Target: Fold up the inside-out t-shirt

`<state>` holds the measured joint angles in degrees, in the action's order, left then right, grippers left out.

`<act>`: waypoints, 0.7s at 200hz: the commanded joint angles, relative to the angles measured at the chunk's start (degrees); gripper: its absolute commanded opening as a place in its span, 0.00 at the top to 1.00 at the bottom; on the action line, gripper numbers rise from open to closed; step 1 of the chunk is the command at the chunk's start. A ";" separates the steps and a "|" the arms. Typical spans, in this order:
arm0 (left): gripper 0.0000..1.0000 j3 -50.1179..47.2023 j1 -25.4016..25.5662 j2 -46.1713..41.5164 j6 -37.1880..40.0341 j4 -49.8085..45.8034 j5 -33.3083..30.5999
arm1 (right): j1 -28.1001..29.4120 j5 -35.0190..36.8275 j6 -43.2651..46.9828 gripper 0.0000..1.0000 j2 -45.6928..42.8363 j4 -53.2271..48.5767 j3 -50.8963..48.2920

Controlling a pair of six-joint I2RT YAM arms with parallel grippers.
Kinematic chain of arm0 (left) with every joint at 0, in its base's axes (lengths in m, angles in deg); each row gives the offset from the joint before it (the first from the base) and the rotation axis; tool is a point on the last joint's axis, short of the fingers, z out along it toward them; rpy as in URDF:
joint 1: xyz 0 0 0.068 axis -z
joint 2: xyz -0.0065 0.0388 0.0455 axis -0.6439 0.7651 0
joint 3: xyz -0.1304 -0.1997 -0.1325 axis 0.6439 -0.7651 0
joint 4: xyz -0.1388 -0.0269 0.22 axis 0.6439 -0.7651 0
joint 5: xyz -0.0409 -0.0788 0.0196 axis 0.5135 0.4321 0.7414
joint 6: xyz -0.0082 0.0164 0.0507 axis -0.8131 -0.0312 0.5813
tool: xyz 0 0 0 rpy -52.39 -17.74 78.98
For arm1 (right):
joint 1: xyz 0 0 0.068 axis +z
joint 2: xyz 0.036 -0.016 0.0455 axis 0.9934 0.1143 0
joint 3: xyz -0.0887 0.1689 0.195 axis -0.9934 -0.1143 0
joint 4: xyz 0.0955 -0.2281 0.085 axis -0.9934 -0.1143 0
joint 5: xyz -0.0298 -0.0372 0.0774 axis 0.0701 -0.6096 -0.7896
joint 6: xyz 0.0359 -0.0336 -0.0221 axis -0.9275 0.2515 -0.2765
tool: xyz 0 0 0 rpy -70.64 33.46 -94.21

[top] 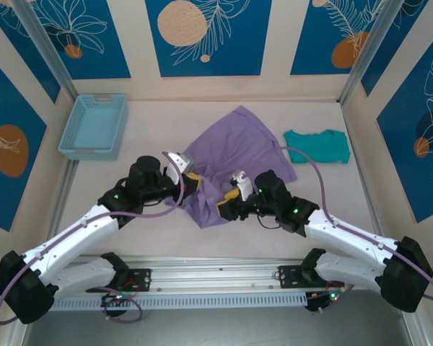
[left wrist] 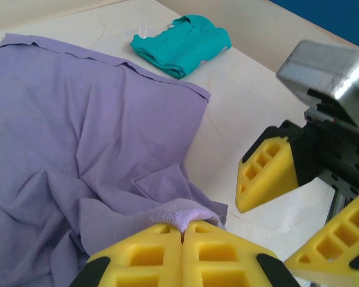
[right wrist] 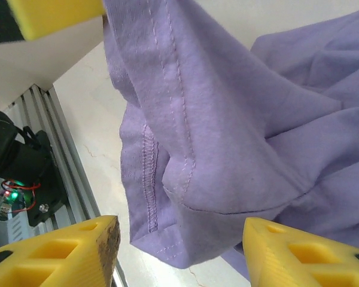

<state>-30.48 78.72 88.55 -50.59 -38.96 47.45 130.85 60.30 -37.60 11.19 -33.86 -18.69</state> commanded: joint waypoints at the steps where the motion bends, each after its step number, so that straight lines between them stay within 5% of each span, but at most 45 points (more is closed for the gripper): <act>1: 1.00 2.23 -0.37 0.12 0.26 -0.42 -0.02 | 2.84 4.95 -0.95 0.43 2.52 3.18 -0.28; 35: 1.00 2.16 -0.37 0.05 -0.22 -0.65 0.08 | 6.89 13.30 -0.94 0.48 8.22 4.31 1.53; 64: 1.00 1.83 -0.40 -0.25 -0.35 -1.06 -0.10 | 7.95 20.31 -1.03 0.75 8.89 2.66 3.05; 95: 1.00 1.41 -0.39 -0.39 -0.08 -1.61 -0.49 | 6.98 20.08 -0.22 0.96 4.40 2.21 1.78; 140: 1.00 1.15 -0.36 -0.32 -0.25 -1.25 -0.36 | 4.79 17.14 -0.96 1.00 0.35 -0.35 1.21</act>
<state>-30.48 78.72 88.70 -50.76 -40.12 47.28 136.97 78.04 -38.26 13.79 -32.13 -18.28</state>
